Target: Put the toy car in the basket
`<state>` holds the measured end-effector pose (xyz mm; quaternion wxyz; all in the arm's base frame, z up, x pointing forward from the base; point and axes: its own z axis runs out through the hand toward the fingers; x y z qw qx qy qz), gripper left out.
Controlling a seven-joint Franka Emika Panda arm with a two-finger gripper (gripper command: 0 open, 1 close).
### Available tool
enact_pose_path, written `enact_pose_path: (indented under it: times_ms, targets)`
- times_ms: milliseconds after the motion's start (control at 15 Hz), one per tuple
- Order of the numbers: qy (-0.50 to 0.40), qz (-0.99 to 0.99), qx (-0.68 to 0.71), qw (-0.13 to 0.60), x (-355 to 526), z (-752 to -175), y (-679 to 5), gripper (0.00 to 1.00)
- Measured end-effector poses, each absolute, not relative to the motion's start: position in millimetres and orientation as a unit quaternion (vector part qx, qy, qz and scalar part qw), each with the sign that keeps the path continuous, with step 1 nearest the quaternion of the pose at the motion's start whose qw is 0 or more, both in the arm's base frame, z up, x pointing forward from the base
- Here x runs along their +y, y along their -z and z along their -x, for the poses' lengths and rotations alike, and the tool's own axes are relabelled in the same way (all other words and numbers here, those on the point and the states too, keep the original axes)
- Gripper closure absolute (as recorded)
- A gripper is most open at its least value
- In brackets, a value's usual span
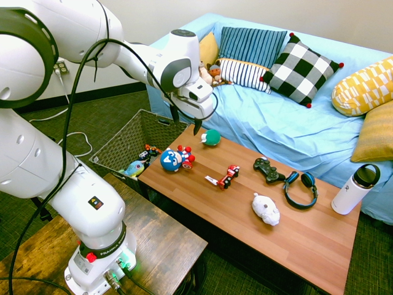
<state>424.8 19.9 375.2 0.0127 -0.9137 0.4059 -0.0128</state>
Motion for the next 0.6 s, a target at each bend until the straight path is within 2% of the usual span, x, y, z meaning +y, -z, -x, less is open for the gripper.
enact_pose_path:
  times_ms: [200, 400, 600]
  targets:
    - [0.012, 0.913, 0.408, 0.015, 9, -427, -375, 0.00]
    - [0.012, 0.904, 0.427, 0.033, -56, -439, -377, 0.00]
    - [-0.016, 0.893, 0.448, 0.036, -111, -468, -339, 0.00]
